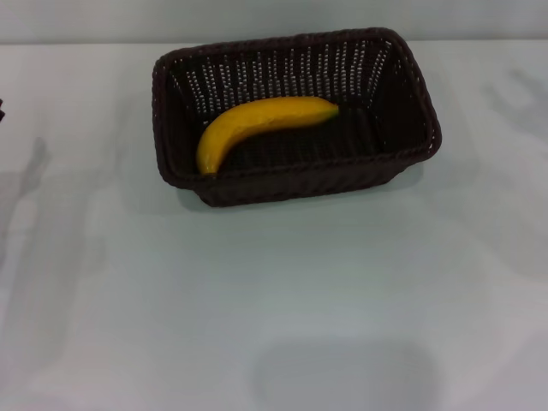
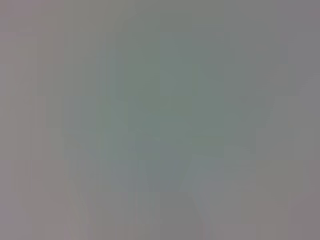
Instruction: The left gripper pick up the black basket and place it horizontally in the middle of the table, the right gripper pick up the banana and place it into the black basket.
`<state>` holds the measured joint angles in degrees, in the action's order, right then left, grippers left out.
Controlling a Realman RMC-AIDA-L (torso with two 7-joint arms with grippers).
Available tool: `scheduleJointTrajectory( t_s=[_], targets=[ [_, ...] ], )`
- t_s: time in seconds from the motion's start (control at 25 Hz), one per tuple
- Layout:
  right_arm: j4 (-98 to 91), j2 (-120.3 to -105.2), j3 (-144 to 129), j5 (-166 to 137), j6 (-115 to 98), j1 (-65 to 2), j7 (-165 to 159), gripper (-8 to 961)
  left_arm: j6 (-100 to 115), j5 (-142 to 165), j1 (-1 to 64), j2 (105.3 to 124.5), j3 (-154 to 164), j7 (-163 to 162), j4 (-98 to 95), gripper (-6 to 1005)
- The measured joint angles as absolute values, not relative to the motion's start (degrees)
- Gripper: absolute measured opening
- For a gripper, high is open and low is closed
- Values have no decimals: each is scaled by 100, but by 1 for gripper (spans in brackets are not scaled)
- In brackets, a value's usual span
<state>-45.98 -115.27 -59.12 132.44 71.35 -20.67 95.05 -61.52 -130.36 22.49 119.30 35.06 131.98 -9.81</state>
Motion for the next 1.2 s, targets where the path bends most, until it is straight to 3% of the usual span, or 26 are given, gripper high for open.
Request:
scheduleJointTrajectory(
  t_s=[0.04, 0.4, 1.2],
  targets=[
    [-3628, -11525, -5319, 13316, 7464, -2211, 10163, 846, -6190, -13137, 2273, 11935, 3503, 13401, -921, 869],
    [-1656, -11586, -4711, 13579, 7197, -2351, 14500, 844, -6271, -13731, 2418, 11952, 3521, 14154, -567, 870],
    [-755, -11618, -4633, 13641, 7067, -2400, 14879, 843, -6400, -13584, 2505, 11949, 3543, 14275, -297, 870]
  ],
)
